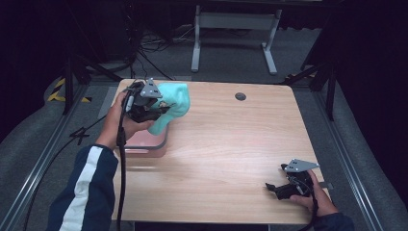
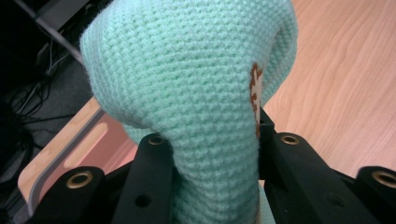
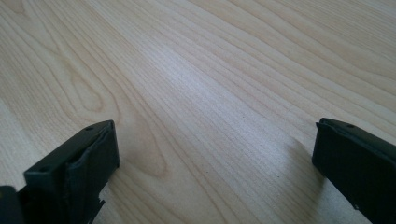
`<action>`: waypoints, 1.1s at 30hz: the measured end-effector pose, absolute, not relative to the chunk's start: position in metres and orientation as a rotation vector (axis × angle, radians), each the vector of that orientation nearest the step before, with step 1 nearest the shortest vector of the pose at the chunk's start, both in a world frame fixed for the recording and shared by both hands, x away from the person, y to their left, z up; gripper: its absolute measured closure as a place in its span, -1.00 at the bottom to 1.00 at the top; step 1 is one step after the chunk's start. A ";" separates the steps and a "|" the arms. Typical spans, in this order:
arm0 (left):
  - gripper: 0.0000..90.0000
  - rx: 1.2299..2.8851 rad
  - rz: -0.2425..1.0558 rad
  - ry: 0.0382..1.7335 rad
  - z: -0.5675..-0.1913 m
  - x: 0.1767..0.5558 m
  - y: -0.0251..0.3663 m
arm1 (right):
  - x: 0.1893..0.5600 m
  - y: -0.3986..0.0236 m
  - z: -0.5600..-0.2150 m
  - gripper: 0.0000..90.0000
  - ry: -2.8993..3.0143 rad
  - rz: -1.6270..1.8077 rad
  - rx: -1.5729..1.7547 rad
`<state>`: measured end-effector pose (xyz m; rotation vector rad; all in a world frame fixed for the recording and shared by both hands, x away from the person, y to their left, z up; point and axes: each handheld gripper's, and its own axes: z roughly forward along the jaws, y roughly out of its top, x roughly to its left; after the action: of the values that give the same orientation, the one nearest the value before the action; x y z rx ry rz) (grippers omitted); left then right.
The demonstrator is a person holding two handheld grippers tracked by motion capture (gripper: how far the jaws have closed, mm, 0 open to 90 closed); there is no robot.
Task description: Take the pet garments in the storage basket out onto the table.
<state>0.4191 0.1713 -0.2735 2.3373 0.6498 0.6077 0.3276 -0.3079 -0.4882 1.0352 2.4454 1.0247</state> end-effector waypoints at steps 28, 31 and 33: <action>0.58 2.433 0.463 0.444 -0.302 0.423 0.071 | 0.327 -0.308 -0.488 -0.98 2.446 1.027 1.038; 0.58 2.446 0.439 0.428 -0.308 0.424 0.062 | 0.327 -0.308 -0.488 -0.98 2.446 1.027 1.038; 0.58 2.446 0.424 0.428 -0.313 0.425 0.057 | 0.327 -0.308 -0.488 -0.98 2.446 1.027 1.038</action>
<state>0.4251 0.0573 -0.3129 2.4464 0.4283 0.4236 0.3273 -0.3080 -0.4880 1.0380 2.4458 1.0267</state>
